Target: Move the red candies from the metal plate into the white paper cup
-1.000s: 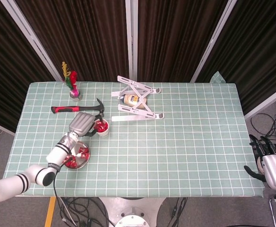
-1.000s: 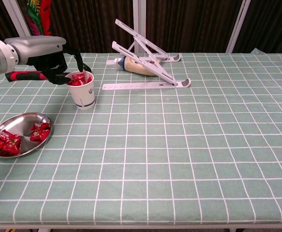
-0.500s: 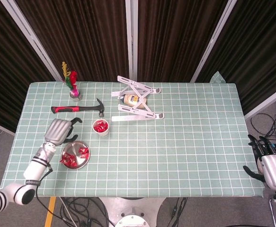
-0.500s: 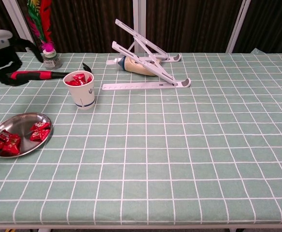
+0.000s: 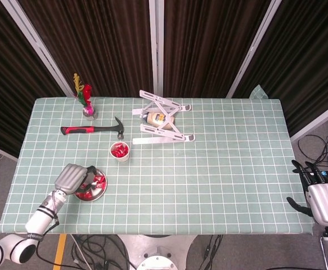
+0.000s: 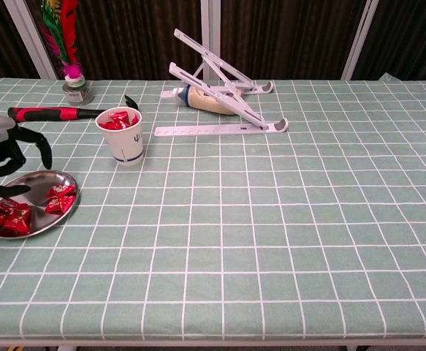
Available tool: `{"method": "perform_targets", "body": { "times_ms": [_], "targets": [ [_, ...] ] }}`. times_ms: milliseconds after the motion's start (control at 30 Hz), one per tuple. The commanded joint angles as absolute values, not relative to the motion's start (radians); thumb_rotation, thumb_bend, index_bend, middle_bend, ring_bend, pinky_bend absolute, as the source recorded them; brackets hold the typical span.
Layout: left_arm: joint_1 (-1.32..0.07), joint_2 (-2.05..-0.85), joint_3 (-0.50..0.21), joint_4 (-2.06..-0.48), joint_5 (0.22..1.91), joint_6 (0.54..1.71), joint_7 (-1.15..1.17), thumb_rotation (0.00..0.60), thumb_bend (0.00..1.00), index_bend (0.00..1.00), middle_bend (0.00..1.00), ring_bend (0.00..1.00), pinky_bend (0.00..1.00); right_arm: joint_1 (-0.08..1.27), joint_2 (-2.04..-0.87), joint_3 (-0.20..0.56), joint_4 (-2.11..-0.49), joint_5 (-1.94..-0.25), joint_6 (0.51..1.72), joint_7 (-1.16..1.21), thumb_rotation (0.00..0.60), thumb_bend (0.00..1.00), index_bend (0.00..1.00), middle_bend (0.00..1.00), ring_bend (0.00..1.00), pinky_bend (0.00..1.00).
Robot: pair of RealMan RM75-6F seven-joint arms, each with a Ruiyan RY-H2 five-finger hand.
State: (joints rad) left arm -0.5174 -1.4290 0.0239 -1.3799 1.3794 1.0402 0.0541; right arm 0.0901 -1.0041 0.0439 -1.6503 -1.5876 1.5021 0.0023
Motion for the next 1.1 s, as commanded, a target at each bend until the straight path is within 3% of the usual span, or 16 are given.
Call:
{"method": "perform_targets", "body": {
  "times_ms": [33,267,467,1100],
  "targets": [
    [-0.513,-1.424,0.035,-1.375,1.383,1.031,0.068,0.6,0.31,0.48,0.93,0.96,1.0,0.09,-1.003,0.043,-1.652,-1.586,1.501,0.001,0.6,0.1,0.08,0.29,0.11,0.38],
    [-0.489,-1.389,0.067,-1.375,1.42,1.038,0.048,0.6,0.31,0.48,0.93,0.96,1.0,0.092,-1.005,0.042,-1.659,-1.591,1.499,-0.008,0.6,0.1,0.08,0.29,0.11,0.38],
    [-0.474,-1.41,0.082,-1.325,1.449,1.043,0.026,0.6,0.24,0.48,0.93,0.96,1.0,0.089,-1.007,0.041,-1.663,-1.591,1.503,-0.013,0.6,0.1,0.08,0.29,0.11,0.38],
    [-0.473,-1.494,0.063,-1.237,1.466,1.019,-0.033,0.6,0.23,0.49,0.94,0.96,1.0,0.09,-1.004,0.043,-1.667,-1.585,1.499,-0.018,0.6,0.1,0.08,0.29,0.11,0.38]
  ]
}}
